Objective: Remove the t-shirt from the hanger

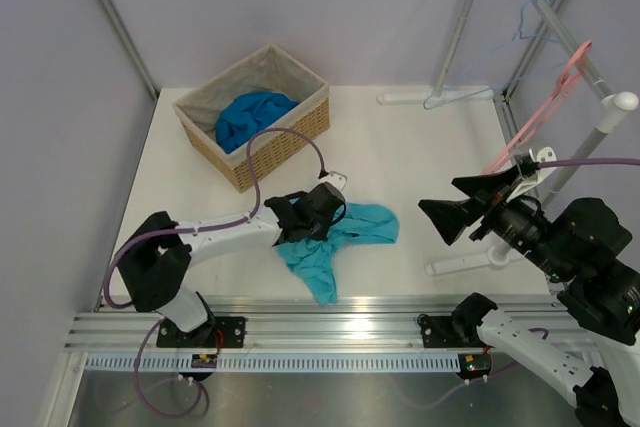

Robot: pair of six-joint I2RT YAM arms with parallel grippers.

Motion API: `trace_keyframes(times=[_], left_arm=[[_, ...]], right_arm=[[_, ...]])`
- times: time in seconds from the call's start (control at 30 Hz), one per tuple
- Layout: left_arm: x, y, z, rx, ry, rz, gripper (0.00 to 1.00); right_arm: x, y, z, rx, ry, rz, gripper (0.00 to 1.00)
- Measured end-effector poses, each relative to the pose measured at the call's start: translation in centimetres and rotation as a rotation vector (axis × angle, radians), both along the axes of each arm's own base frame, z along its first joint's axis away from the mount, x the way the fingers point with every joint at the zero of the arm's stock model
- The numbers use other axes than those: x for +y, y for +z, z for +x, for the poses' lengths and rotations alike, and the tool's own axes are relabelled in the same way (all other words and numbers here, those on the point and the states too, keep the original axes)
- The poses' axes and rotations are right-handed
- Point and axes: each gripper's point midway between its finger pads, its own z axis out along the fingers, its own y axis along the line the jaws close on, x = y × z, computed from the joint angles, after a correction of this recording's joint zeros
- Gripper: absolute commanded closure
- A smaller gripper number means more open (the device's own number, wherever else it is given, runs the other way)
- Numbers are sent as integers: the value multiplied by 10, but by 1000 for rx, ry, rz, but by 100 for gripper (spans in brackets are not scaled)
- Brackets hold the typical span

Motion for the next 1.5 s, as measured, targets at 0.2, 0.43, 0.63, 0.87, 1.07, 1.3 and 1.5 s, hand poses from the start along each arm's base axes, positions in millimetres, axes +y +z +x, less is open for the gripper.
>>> trace_keyframes(times=[0.2,0.43,0.63,0.87,1.07,1.3,1.5], left_arm=[[-29,106,31,-201,0,-182,100],[20,312,83,-720,238,-255,100],[94,405,116,-970,471,-188,100],[147,458,161,-1077,625,-99,100],[153,417,213,-1022,622,39,100],[162,336,275,-874,595,122,100],[154,280,310,-776,541,85,100]], right_arm=[[-8,-1,-4,-24,-24,28,1],[-11,3,-11,-49,-22,94,0],[-4,-15,-10,-21,1,88,1],[2,-26,-10,-19,27,96,0],[5,-36,-17,-16,64,115,1],[2,-33,-23,-41,72,143,0],[2,-35,-23,-42,72,144,1]])
